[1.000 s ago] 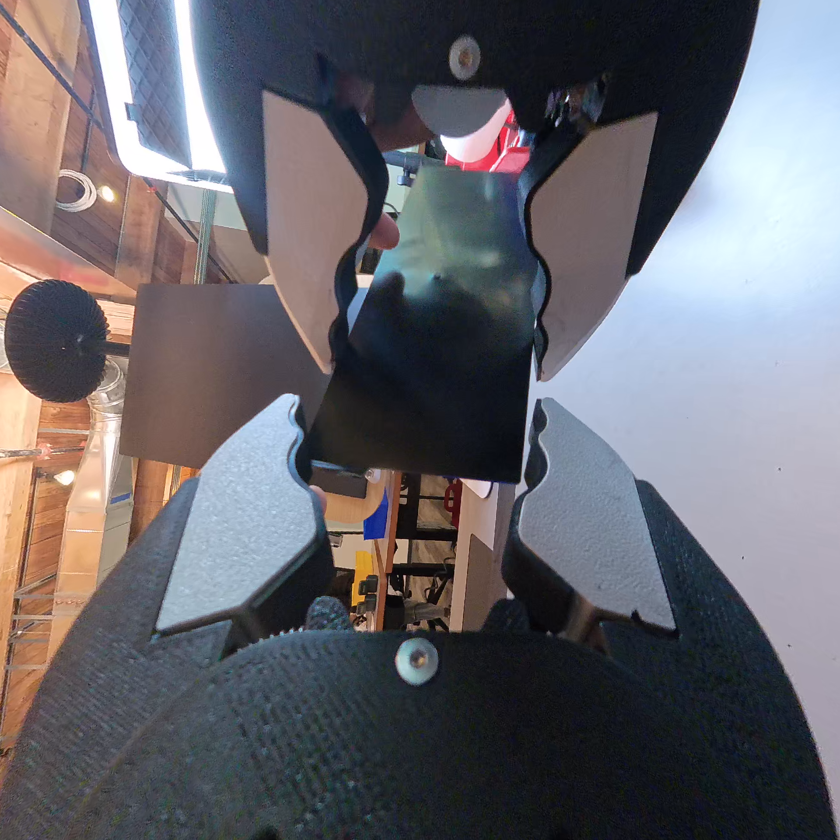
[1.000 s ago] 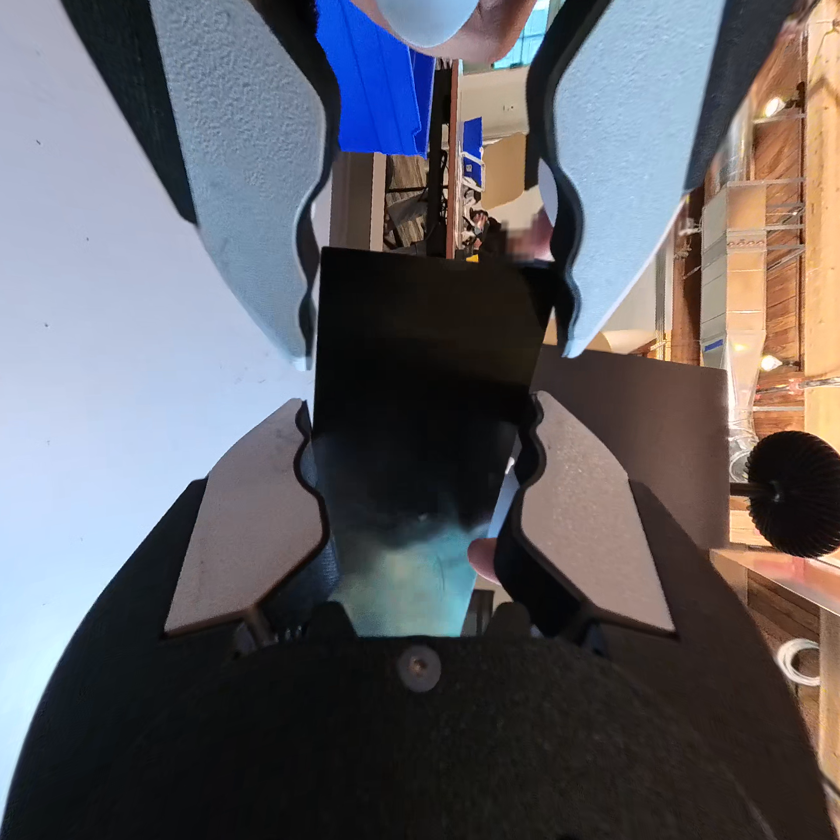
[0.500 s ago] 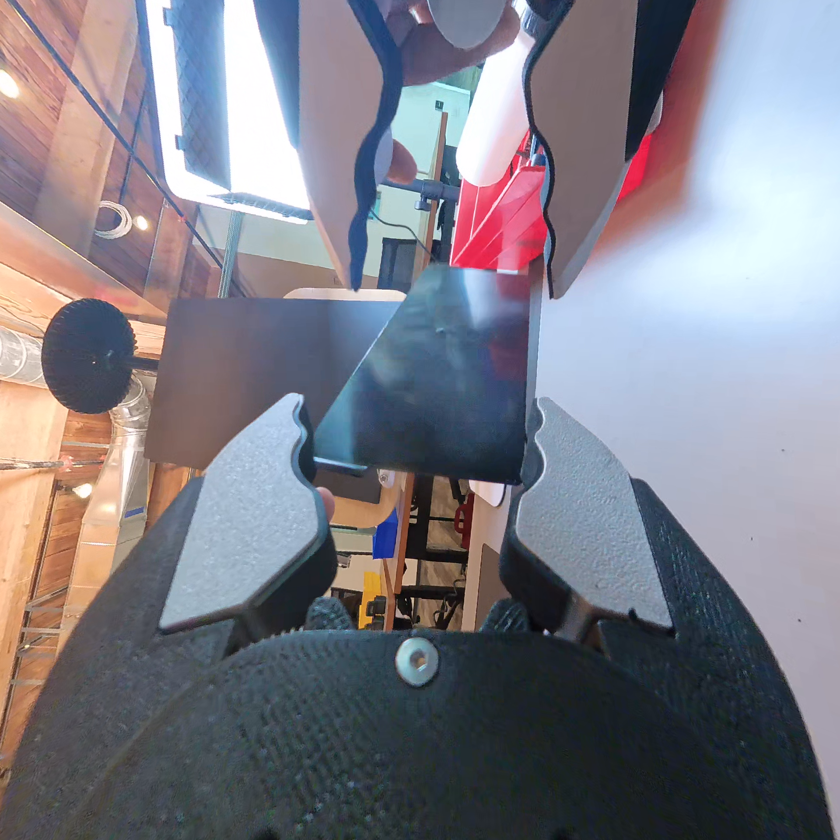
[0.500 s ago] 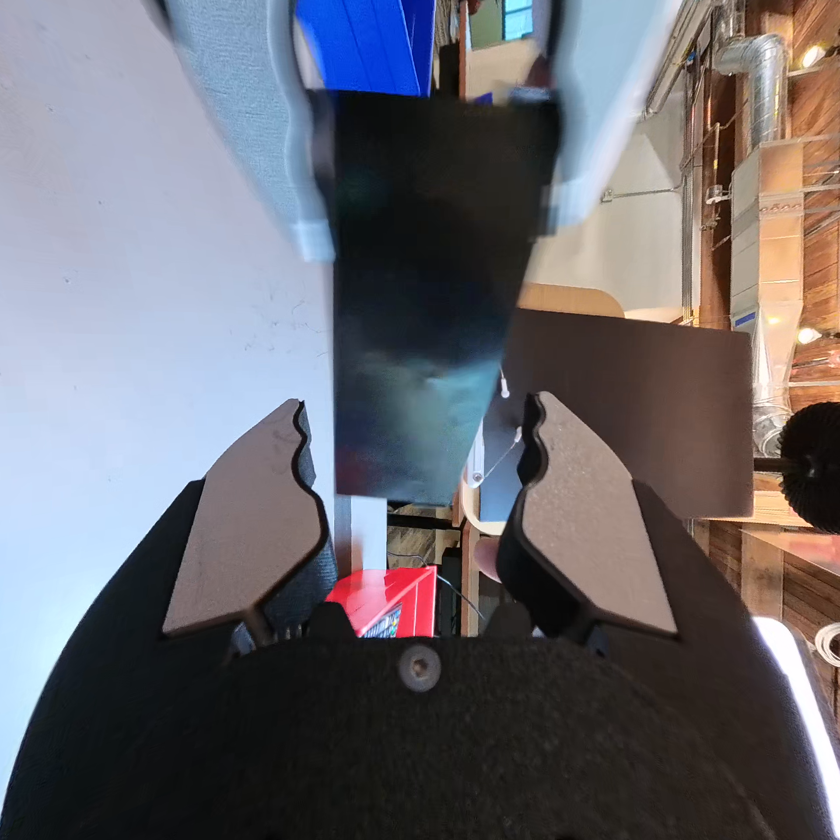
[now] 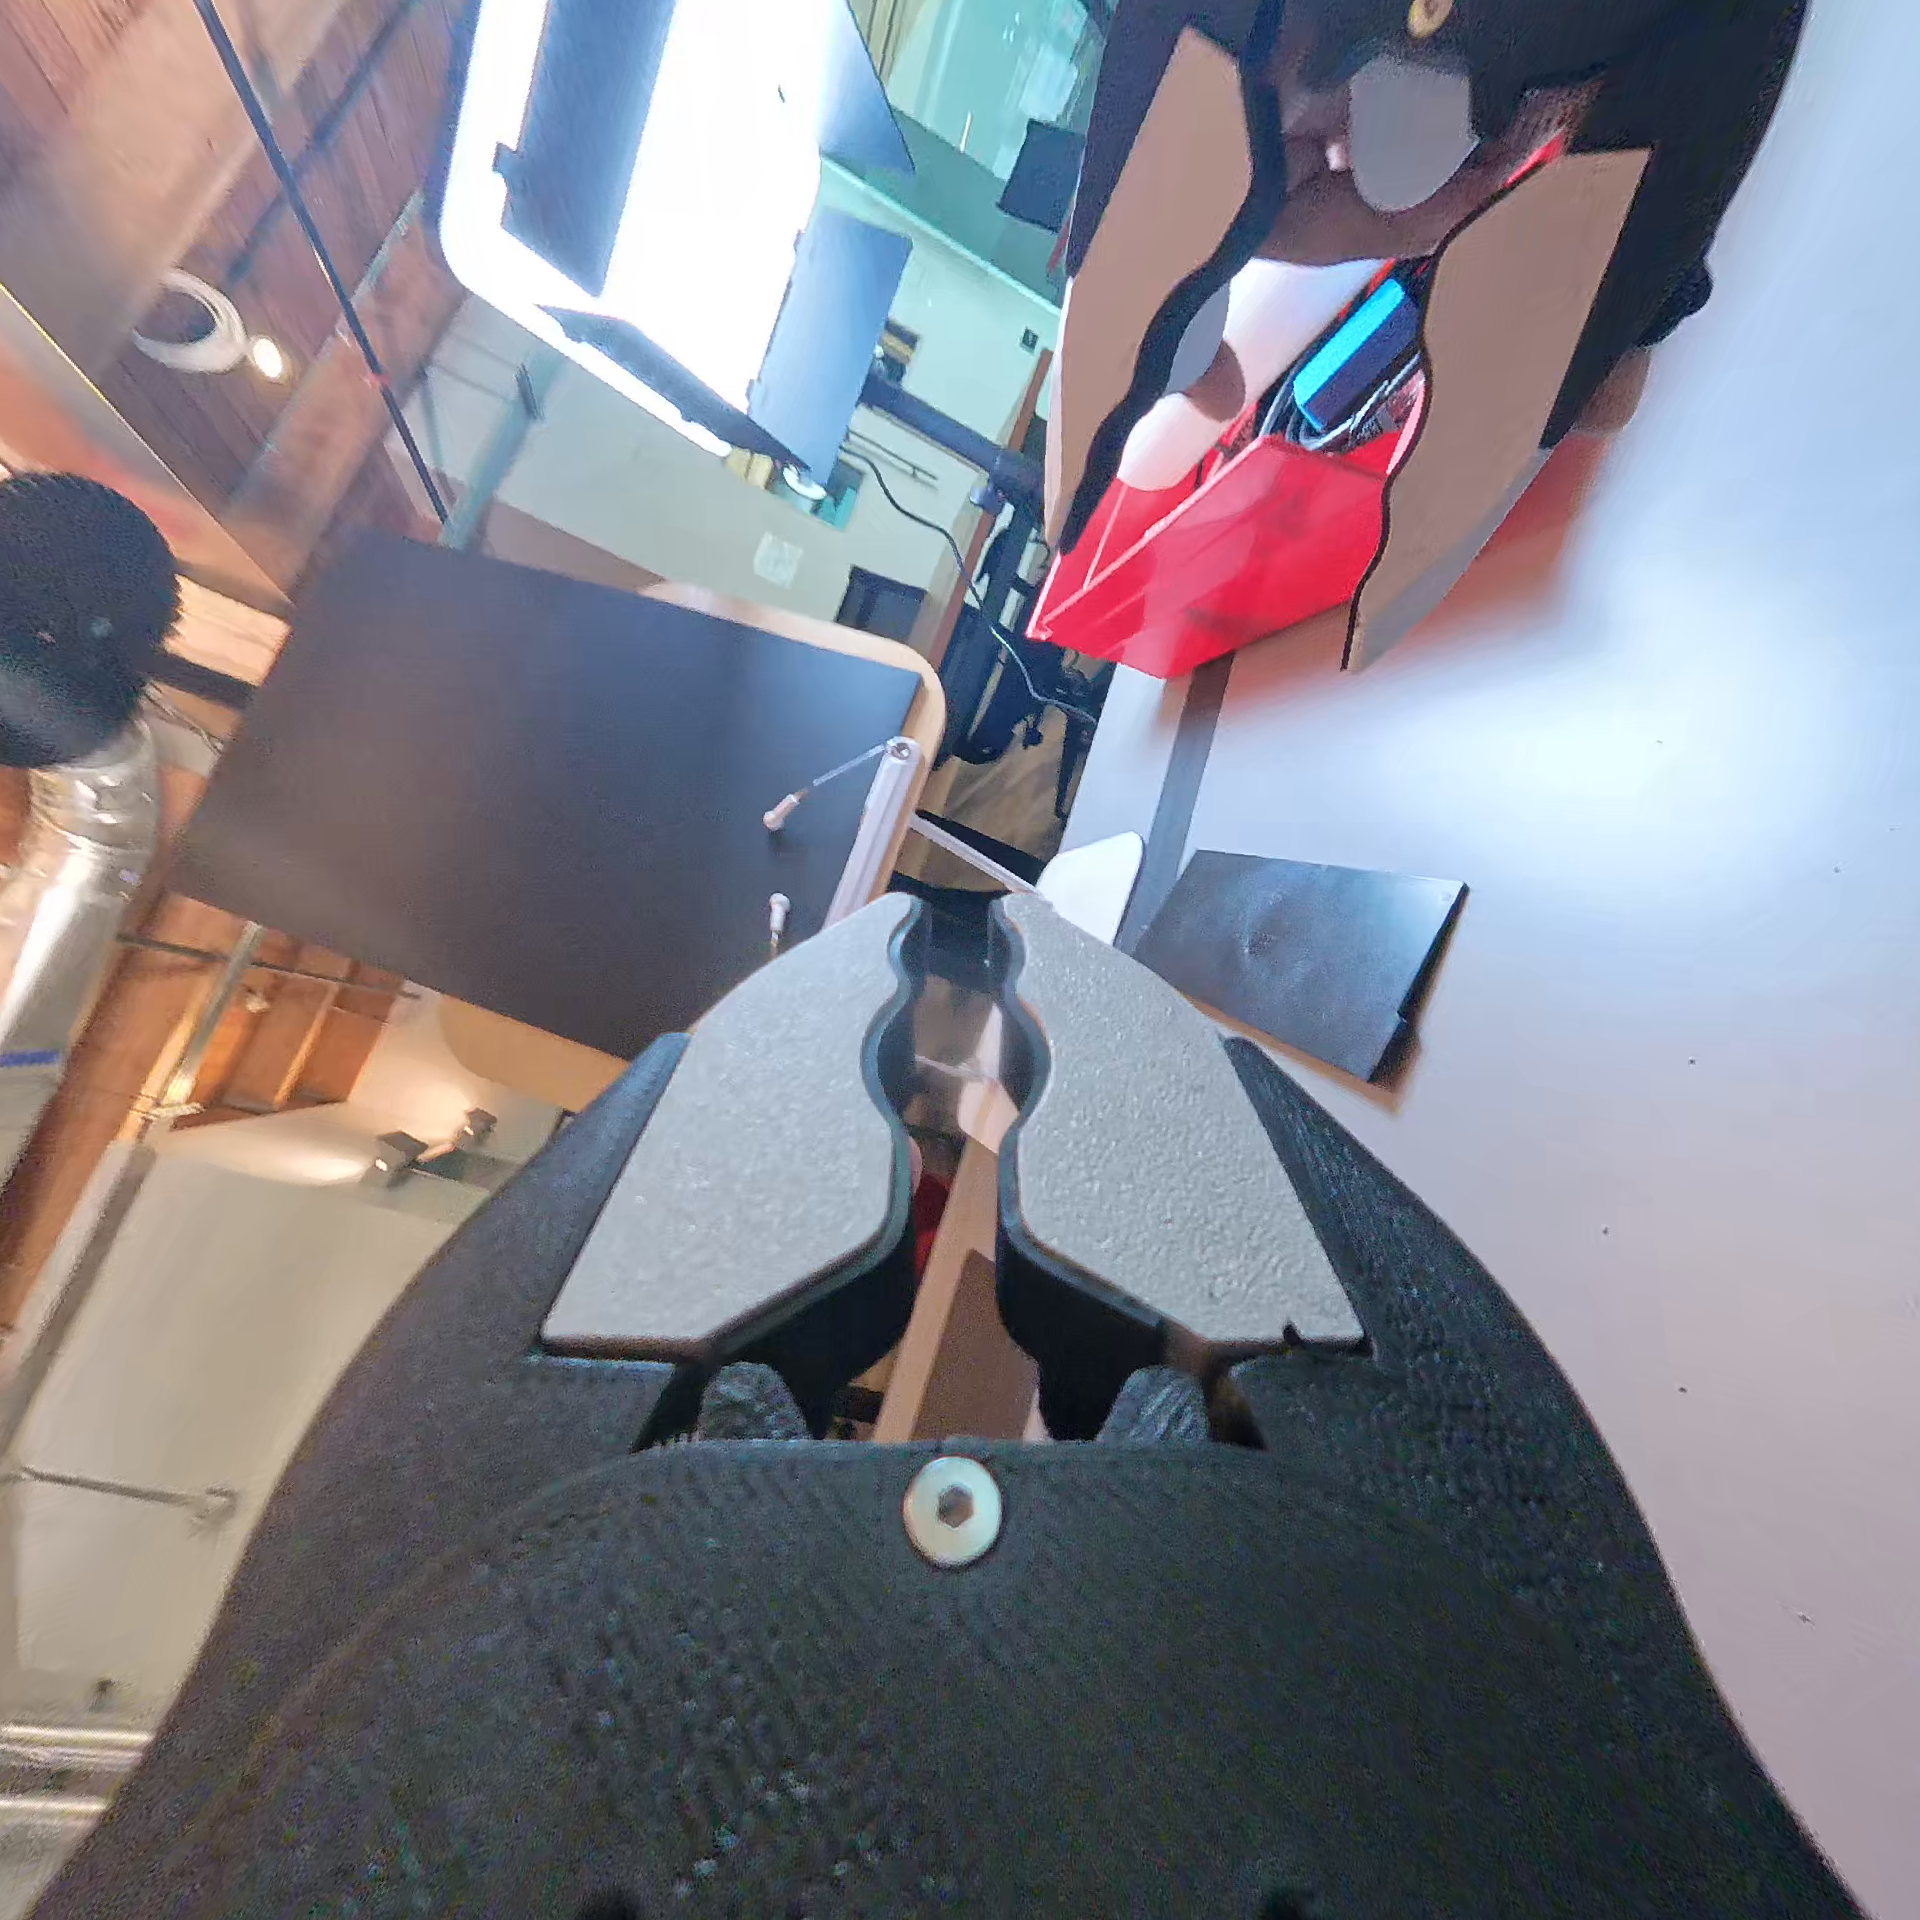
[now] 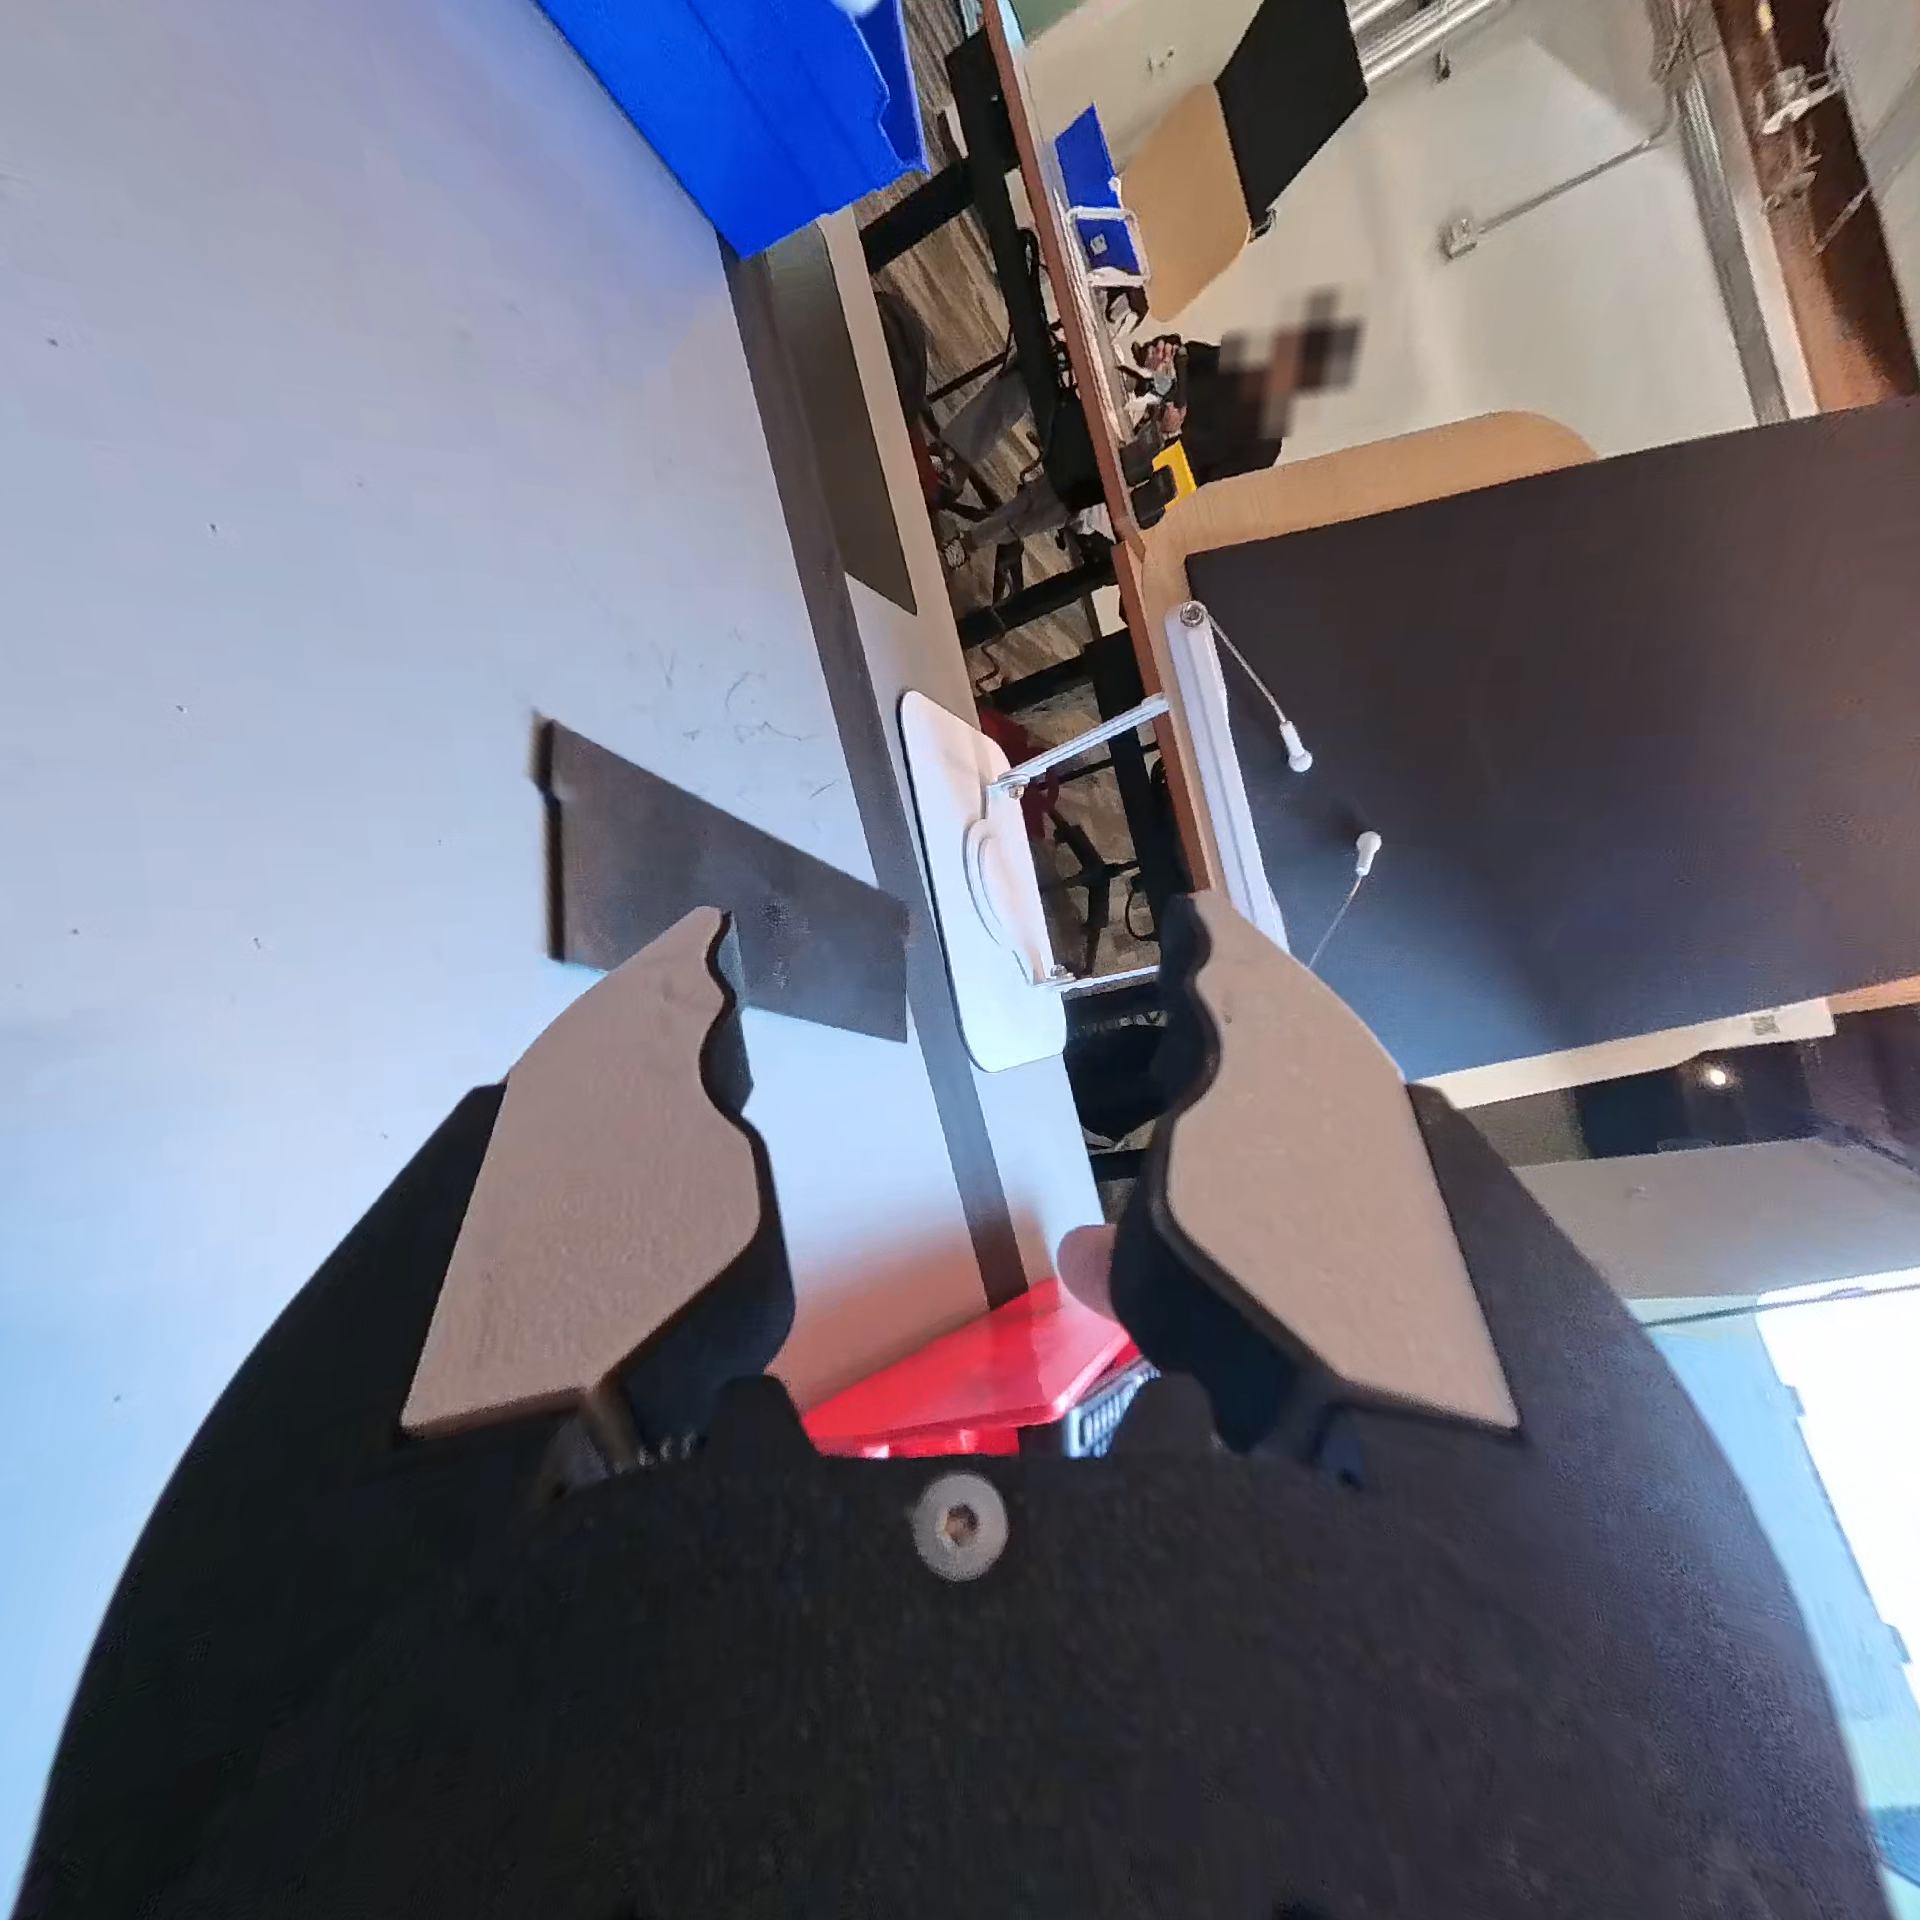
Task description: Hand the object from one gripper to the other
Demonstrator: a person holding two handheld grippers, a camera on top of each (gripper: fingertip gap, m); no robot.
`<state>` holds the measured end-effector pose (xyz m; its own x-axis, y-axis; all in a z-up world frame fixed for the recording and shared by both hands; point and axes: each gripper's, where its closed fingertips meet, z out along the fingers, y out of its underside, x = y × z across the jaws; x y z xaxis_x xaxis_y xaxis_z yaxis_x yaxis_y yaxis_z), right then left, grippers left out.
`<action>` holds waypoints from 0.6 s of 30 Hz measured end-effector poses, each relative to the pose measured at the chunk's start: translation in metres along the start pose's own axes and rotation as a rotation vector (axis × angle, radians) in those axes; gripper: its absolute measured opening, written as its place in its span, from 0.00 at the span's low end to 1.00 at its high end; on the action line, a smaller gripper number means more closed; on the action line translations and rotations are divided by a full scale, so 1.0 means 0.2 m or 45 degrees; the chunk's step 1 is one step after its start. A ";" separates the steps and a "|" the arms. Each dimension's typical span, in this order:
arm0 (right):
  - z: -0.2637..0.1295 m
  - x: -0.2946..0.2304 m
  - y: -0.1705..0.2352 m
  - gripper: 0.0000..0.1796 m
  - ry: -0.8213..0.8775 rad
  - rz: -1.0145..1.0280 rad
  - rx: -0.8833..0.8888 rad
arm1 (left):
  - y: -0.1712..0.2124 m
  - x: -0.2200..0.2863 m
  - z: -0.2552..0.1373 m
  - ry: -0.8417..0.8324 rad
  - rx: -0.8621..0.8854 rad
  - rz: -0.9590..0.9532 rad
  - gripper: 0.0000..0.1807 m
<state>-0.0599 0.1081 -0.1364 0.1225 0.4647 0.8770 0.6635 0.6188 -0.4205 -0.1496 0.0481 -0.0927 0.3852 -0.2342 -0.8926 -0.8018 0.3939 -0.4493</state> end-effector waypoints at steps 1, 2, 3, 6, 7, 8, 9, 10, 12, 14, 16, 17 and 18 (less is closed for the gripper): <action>0.01 0.00 0.00 0.43 -0.004 0.019 -0.002 | 0.01 0.01 0.01 0.011 -0.009 -0.040 0.07; 0.01 -0.01 0.01 0.43 -0.014 0.043 -0.007 | 0.03 0.02 0.03 0.022 -0.012 -0.088 0.08; 0.02 -0.02 0.02 0.43 -0.022 0.072 -0.013 | 0.04 0.03 0.04 0.037 -0.019 -0.146 0.10; 0.06 -0.05 0.05 0.42 -0.064 0.269 -0.022 | 0.11 0.09 0.10 0.124 -0.063 -0.422 0.14; 0.08 -0.08 0.07 0.42 -0.103 0.377 -0.038 | 0.15 0.12 0.13 0.176 -0.100 -0.550 0.16; 0.11 -0.11 0.09 0.42 -0.148 0.505 -0.067 | 0.19 0.16 0.15 0.236 -0.144 -0.677 0.18; 0.13 -0.15 0.12 0.42 -0.209 0.637 -0.107 | 0.24 0.20 0.18 0.299 -0.192 -0.798 0.20; 0.15 -0.21 0.14 0.43 -0.294 0.761 -0.156 | 0.27 0.24 0.20 0.361 -0.235 -0.912 0.23; 0.18 -0.32 0.17 0.45 -0.467 0.960 -0.255 | 0.33 0.32 0.24 0.483 -0.299 -1.097 0.26; 0.20 -0.40 0.17 0.47 -0.592 1.038 -0.326 | 0.38 0.38 0.27 0.577 -0.340 -1.200 0.29; 0.23 -0.42 0.20 0.47 -0.586 0.976 -0.377 | 0.42 0.42 0.29 0.639 -0.381 -1.232 0.31; 0.25 -0.42 0.20 0.46 -0.581 0.940 -0.382 | 0.44 0.42 0.30 0.634 -0.398 -1.218 0.31; 0.28 -0.42 0.20 0.46 -0.585 0.924 -0.388 | 0.46 0.42 0.30 0.623 -0.404 -1.208 0.30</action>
<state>-0.0851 0.1286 -0.2393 0.3230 0.9217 0.2147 0.7128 -0.0877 -0.6959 -0.1640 0.1185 -0.2108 0.7385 -0.6725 -0.0499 -0.3848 -0.3594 -0.8502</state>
